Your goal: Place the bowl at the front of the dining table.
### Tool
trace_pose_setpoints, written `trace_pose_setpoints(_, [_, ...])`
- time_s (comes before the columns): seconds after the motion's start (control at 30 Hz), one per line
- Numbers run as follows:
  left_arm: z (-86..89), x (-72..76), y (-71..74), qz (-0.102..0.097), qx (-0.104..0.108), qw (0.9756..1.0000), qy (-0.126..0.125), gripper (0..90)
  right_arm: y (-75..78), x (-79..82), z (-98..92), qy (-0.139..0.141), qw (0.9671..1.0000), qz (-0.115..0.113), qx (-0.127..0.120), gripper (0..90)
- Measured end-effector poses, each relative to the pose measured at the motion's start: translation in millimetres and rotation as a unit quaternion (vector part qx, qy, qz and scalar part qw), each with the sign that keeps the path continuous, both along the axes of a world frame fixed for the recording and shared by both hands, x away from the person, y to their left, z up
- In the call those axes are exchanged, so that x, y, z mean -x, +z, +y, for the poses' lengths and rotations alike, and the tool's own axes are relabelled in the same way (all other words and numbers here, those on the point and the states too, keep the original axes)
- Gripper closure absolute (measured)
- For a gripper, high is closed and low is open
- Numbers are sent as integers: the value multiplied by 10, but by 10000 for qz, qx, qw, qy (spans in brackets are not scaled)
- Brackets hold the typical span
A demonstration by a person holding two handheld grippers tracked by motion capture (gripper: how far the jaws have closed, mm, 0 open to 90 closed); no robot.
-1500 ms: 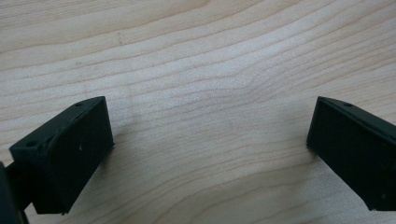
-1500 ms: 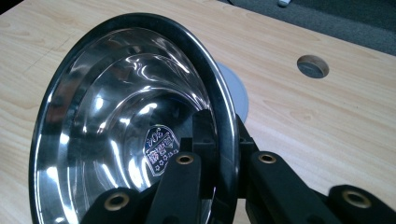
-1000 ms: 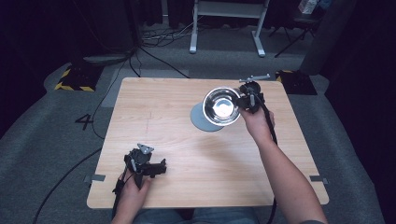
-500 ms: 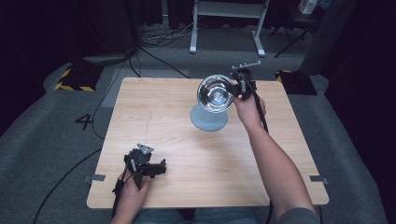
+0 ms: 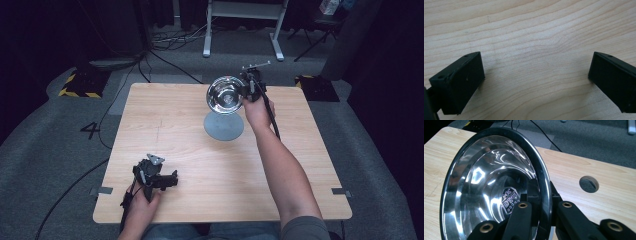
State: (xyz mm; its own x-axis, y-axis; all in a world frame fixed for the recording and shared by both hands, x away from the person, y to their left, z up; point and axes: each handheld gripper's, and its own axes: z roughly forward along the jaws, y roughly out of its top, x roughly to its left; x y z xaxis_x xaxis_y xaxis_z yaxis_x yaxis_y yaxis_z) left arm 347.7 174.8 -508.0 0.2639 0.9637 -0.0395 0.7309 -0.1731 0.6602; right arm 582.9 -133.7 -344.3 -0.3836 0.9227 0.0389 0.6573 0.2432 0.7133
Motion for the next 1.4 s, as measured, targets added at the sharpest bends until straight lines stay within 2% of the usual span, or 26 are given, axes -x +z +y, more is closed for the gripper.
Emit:
trace_pose_setpoints(0.43, [1, -1, -1, -4, 1, 10000, 0, 4, -293, -183, 48, -170, 9990, 408, 42, 855])
trace_pose_setpoints(0.53, [0, -1, -1, -6, 1, 10000, 1, 4, -380, -225, 45, -234, 9981, 575, 9, 855])
trace_pose_setpoints(1.4, [-1, -1, -1, -5, -1, 10000, 4, 4, -818, -225, 31, -232, 9917, 1245, -199, 855])
